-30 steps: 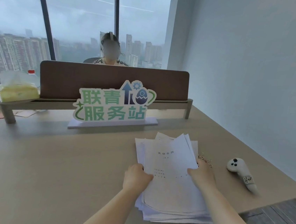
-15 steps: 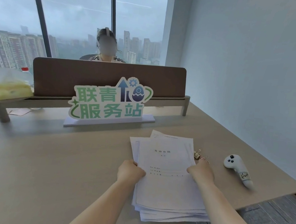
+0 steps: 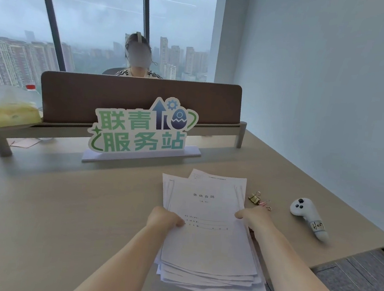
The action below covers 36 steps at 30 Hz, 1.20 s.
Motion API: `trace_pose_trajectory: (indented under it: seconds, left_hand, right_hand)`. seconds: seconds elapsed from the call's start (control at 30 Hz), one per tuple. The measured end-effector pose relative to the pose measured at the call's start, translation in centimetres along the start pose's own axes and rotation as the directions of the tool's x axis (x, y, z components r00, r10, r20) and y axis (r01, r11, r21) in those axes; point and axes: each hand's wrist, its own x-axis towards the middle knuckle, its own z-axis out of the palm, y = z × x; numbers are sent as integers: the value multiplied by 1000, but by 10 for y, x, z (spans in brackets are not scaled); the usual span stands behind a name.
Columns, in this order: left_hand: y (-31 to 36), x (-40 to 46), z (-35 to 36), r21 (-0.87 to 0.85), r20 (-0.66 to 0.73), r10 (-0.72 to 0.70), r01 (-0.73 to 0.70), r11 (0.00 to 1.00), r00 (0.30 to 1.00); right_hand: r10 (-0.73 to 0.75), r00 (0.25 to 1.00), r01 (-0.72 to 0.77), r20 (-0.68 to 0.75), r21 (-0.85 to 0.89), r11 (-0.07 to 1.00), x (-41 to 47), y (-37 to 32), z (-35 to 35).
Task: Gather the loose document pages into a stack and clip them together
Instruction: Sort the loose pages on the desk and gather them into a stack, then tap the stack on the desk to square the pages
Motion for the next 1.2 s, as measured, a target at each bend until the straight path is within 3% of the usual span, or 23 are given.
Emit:
trace_pose_trajectory:
  seconds: [0.23, 0.37, 0.47, 0.67, 0.83, 1.0, 1.1, 1.2]
  left_hand:
    - [3, -4, -5, -71, 34, -13, 15, 997, 999]
    - [4, -4, -7, -63, 48, 29, -25, 998, 998]
    - [2, -3, -12, -51, 27, 48, -47, 998, 998]
    - [-10, 4, -24, -77, -14, 58, -59, 995, 998]
    - [-14, 3, -38, -199, -37, 159, -163, 966, 987]
    - [-5, -4, -62, -450, -18, 254, -234, 862, 967]
    - [6, -13, -72, -449, -155, 387, -413, 792, 909]
    - [26, -29, -80, -341, -337, 525, -621, 706, 781]
  right_hand:
    - [31, 998, -32, 49, 1, 1000, -7, 1, 9]
    - [-22, 1000, 22, 16, 9, 1000, -13, -1, 15]
    - [-76, 994, 70, 76, 82, 994, -18, -4, 20]
    - [-185, 982, 174, 28, 221, 960, -23, 2, 35]
    - [-323, 945, 324, -43, 249, 913, -42, -13, 37]
    - [-464, 882, 459, -79, 359, 812, -54, -32, 32]
    - [-535, 837, 531, -115, 409, 742, -65, -46, 32]
    - [-605, 775, 609, -183, 474, 636, -83, -67, 31]
